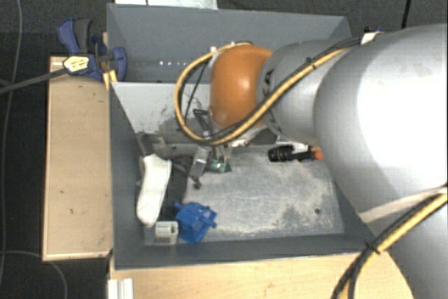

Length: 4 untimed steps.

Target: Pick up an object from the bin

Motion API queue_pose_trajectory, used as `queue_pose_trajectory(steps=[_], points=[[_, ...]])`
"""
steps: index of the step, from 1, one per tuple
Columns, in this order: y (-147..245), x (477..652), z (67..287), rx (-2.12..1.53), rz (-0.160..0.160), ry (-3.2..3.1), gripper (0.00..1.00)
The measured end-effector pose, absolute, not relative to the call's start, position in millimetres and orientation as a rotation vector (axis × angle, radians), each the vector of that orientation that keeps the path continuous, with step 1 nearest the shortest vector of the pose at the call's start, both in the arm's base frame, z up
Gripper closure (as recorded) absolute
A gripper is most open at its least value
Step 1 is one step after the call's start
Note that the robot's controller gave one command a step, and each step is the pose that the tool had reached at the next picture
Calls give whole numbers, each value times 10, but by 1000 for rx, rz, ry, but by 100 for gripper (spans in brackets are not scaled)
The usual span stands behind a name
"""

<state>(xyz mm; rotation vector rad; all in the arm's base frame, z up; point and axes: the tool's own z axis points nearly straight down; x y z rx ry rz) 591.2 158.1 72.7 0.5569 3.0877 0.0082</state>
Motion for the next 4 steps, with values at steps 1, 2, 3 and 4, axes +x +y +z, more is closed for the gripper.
queue_pose_trajectory(steps=[1,2,3,4], points=[[1577,5904,870,557,5,3091,100],[1577,5902,1081,557,6,3090,100],[1581,5918,1210,556,10,3085,100],[1581,5921,1260,556,10,3084,100]])
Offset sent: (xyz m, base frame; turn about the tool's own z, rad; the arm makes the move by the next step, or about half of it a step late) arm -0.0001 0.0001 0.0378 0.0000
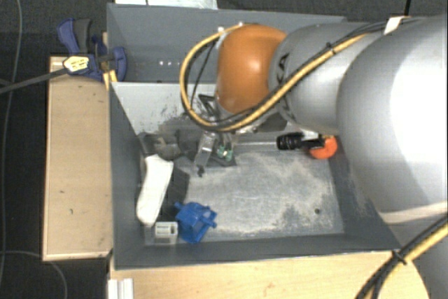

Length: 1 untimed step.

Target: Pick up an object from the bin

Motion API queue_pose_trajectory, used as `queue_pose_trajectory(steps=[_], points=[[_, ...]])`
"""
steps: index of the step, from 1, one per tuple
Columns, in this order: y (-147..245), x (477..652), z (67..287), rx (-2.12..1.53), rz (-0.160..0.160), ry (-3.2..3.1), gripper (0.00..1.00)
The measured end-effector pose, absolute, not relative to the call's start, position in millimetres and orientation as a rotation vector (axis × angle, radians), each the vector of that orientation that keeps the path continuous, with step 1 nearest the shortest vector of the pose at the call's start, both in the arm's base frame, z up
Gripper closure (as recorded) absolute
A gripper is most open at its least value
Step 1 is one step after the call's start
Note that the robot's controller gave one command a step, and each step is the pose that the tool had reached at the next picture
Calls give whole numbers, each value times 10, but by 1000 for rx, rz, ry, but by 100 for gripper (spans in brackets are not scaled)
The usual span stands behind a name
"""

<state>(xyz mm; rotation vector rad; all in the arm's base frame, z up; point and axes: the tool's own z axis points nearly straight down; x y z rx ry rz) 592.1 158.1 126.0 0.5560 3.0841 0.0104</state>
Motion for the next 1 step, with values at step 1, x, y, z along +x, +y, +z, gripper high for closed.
queue_pose_trajectory(steps=[1], points=[[1579,5914,1309,557,9,3086,100]])
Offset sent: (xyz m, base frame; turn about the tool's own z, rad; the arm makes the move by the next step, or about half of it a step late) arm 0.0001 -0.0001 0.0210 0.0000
